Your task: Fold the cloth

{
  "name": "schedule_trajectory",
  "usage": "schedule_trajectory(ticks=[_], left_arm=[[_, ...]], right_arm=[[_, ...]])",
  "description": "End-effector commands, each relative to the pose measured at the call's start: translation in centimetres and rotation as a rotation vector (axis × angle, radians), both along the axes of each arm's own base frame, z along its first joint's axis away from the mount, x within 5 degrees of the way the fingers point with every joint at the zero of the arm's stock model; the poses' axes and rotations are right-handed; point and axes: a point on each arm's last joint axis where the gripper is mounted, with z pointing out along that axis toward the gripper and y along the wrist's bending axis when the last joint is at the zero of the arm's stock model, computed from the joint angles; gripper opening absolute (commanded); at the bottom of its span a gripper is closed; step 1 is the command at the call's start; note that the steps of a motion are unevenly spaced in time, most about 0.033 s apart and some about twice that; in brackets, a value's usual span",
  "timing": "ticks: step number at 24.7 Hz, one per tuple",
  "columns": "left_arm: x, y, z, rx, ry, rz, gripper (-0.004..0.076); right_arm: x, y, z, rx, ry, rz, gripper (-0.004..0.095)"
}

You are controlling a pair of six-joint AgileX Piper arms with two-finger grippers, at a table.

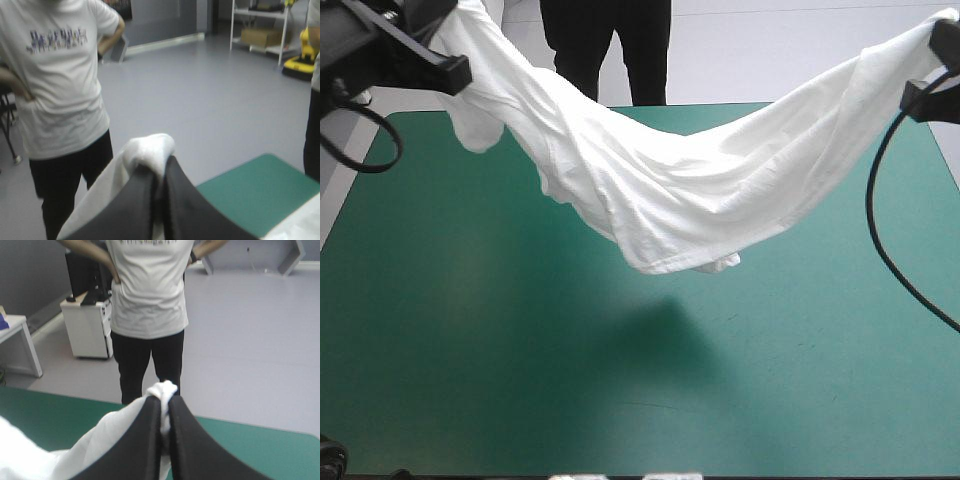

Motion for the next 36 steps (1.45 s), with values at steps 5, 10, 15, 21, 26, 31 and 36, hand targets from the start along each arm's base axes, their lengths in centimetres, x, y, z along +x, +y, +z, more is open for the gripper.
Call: schedule_trajectory(ticks=[5, 10, 15, 21, 26, 31, 36], left_arm=[[-4.4, 1.4, 3.2, -0.121, -0.221, -0.071, -0.001], [-2.9, 0.8, 1.6, -0.041, -0.085, -0.057, -0.001], [3.2, -2.2, -3.6, 0.107, 0.251, -0.075, -0.001], [10.5, -5.3, -14.2, 0.262, 0.586, -0.037, -0.001], [16.1, -6.8, -23.1, 0.32, 0.701, 0.037, -0.001], [22.6, -7.0, -29.9, 0.304, 0.775, 0.1, -0.001], [24.7, -7.0, -32.9, 0.343, 0.786, 0.126, -0.001]], right_arm=[[-2.7, -0.1, 2.9, 0.019, -0.218, 0.004, -0.0017], [-1.5, -0.1, 1.6, 0.005, -0.107, 0.003, -0.0017], [3.5, 0.8, -3.3, 0.035, 0.196, 0.06, -0.0017], [10.2, 1.5, -12.6, 0.045, 0.51, 0.075, -0.0017], [15.4, 1.6, -20.5, 0.051, 0.67, 0.034, -0.0017], [21.9, 1.6, -25.6, 0.043, 0.701, -0.001, -0.0017], [25.1, 1.6, -28.3, 0.043, 0.723, -0.027, -0.0017]])
